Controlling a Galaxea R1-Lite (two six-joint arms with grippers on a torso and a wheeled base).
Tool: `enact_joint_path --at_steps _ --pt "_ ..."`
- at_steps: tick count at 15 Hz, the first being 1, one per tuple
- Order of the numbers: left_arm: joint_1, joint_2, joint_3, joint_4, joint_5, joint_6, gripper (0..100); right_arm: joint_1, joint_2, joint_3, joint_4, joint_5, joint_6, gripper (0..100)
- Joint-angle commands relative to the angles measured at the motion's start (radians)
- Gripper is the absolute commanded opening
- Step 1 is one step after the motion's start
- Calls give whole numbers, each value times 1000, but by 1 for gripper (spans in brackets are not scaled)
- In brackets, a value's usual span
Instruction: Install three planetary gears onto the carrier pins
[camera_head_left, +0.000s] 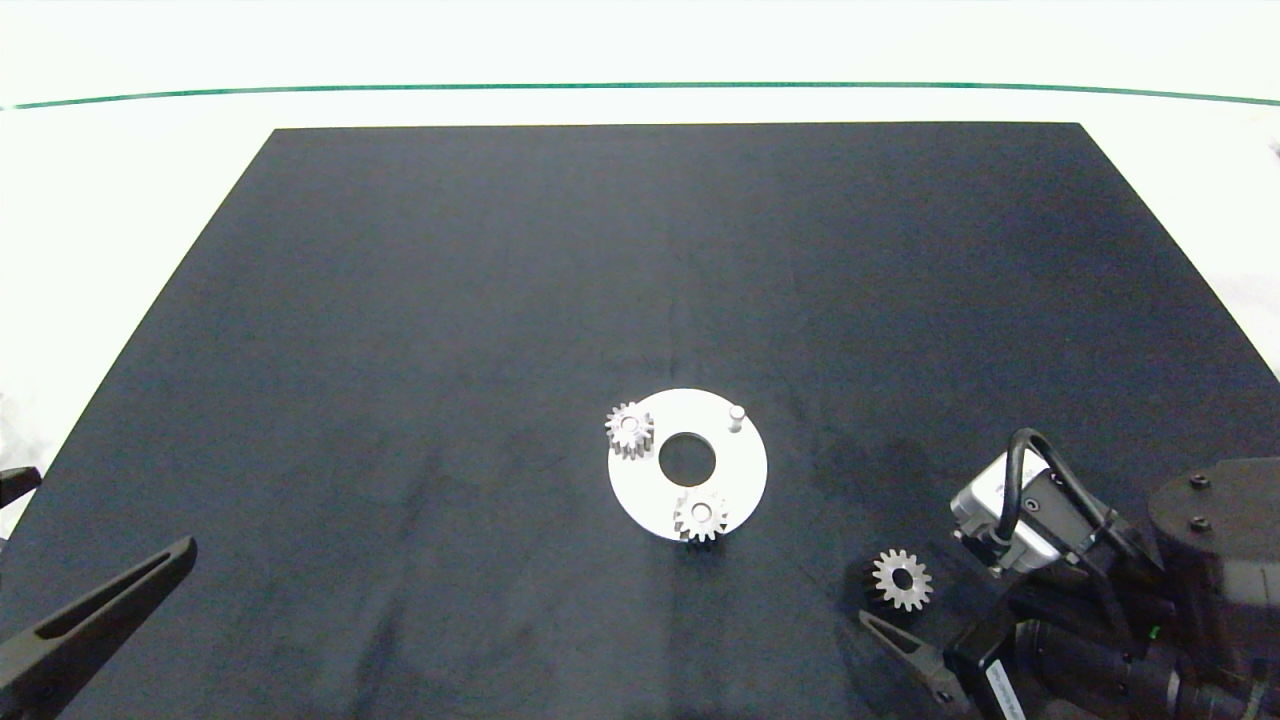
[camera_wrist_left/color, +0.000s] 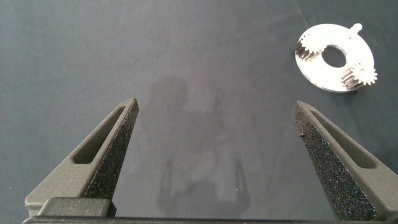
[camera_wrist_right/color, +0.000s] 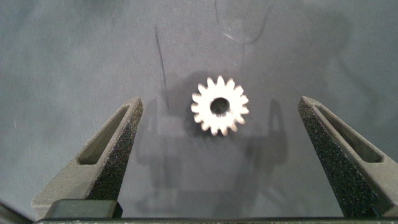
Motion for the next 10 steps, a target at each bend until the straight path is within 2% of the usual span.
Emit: enact_joint_path --at_steps 1,6,10 --pt "0 -2 6 -1 2 0 100 -8 67 31 -53 -7 8 100" --pt "6 -9 14 -1 2 0 100 -37 77 43 -56 -7 8 100" --pt "6 -15 13 -1 2 0 100 -57 100 43 -104 -8 8 100"
